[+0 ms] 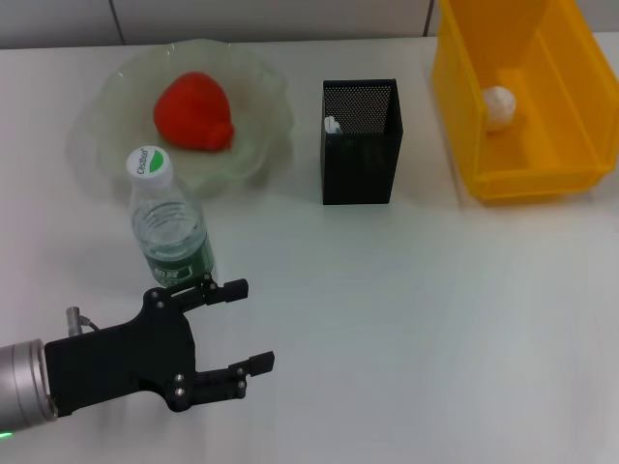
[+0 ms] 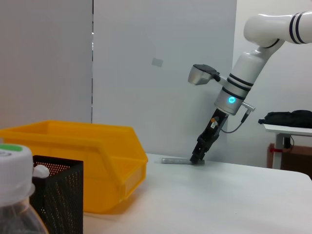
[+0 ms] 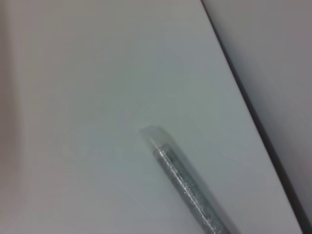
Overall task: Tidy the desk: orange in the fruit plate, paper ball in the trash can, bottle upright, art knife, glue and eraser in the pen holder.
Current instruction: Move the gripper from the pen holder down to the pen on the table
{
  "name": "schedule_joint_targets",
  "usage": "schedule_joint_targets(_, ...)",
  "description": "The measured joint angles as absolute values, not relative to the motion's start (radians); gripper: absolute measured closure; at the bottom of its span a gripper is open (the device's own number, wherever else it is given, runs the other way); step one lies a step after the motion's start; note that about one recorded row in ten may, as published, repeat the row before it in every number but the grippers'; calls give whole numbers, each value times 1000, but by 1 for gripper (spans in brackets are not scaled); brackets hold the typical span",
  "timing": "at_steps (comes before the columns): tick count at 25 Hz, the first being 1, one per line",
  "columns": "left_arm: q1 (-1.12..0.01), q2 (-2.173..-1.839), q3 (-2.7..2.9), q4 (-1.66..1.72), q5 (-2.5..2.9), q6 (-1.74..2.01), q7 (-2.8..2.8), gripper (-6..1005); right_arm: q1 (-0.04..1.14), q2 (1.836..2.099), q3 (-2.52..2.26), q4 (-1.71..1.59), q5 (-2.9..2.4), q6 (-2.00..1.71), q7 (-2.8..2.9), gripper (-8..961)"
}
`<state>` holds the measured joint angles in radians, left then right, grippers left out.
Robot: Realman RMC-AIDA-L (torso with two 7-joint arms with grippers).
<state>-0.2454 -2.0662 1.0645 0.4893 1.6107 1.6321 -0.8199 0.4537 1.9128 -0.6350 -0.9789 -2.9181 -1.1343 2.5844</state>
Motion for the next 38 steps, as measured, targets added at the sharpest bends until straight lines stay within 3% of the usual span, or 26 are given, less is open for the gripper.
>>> schedule_joint_targets(2, -245, -2066, 1065, 489, 1611, 1632, -821, 184, 457, 1912, -635, -973, -2918, -1135, 2580, 465)
schedule_joint_targets(7, -245, -2066, 1064, 489, 1611, 1632, -821, 184, 461, 1910, -636, -966, -2918, -1142, 2577, 694)
schedule_joint_targets(18, -248, -2067, 1064, 489, 1611, 1633, -823, 184, 462, 1902, -601, -956, -2912, -1139, 2576, 742)
schedule_joint_targets(23, -251, -2068, 1065, 489, 1611, 1634, -825, 184, 464, 1902, -607, -955, -2911, -1133, 2576, 708)
schedule_joint_targets(28, -252, -2068, 1064, 489, 1611, 1634, -825, 184, 476, 1904, -610, -946, -2911, -1119, 2576, 587)
schedule_joint_targets(38, -251, -2068, 1064, 489, 1611, 1634, -824, 185, 500, 1909, -613, -920, -2916, -1079, 2575, 589)
